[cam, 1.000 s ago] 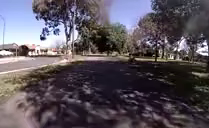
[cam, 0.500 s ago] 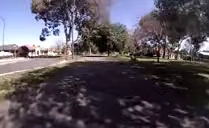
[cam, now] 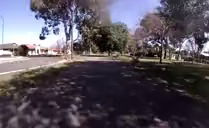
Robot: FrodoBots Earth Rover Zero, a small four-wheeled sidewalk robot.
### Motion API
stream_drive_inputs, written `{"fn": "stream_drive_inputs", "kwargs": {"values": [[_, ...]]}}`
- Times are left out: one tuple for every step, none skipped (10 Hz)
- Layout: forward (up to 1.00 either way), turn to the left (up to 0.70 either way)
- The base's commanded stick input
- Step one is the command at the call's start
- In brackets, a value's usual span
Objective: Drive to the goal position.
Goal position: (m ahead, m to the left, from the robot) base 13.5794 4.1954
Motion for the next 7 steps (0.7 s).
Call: {"fn": "stream_drive_inputs", "kwargs": {"values": [[0.7, 0.02], [0.7, 0.02], [0.7, 0.02], [0.7, 0.02], [0.7, 0.02], [0.7, 0.02], [0.7, 0.02]]}}
